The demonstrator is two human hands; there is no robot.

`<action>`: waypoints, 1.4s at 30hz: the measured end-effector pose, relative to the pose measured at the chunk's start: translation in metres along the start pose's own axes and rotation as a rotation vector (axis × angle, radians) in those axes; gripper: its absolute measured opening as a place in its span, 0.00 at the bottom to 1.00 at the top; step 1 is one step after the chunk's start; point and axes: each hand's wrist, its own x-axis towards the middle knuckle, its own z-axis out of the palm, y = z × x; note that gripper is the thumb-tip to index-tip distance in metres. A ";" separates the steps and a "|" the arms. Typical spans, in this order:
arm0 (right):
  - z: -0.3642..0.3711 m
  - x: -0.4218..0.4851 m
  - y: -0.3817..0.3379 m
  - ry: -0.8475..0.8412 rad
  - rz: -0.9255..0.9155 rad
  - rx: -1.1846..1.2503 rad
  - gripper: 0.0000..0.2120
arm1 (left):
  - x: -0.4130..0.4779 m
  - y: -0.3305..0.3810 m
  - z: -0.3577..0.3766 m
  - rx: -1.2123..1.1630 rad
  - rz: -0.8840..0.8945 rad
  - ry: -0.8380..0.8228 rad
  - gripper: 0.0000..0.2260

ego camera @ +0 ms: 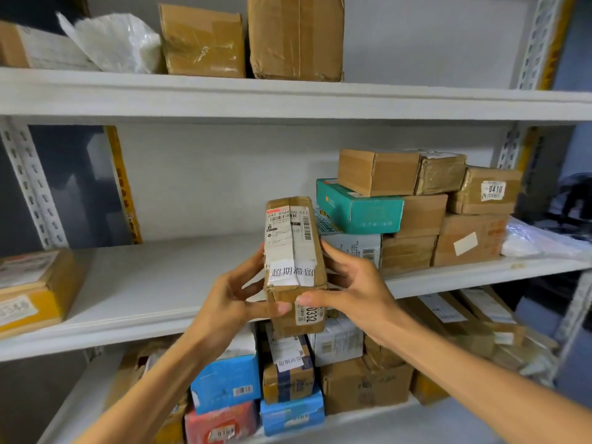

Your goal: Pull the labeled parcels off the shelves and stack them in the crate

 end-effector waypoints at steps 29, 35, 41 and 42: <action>-0.147 -0.262 -0.005 0.663 0.134 -0.165 0.52 | -0.002 -0.041 0.273 -0.171 0.072 -0.629 0.47; -0.218 -0.374 -0.014 1.008 0.210 -0.237 0.49 | -0.001 -0.049 0.438 -0.240 0.074 -0.888 0.46; -0.255 -0.504 -0.015 1.389 0.346 -0.321 0.47 | -0.043 -0.052 0.601 -0.267 0.088 -1.272 0.47; -0.256 -0.524 -0.017 1.461 0.369 -0.329 0.47 | -0.055 -0.051 0.626 -0.275 0.082 -1.343 0.48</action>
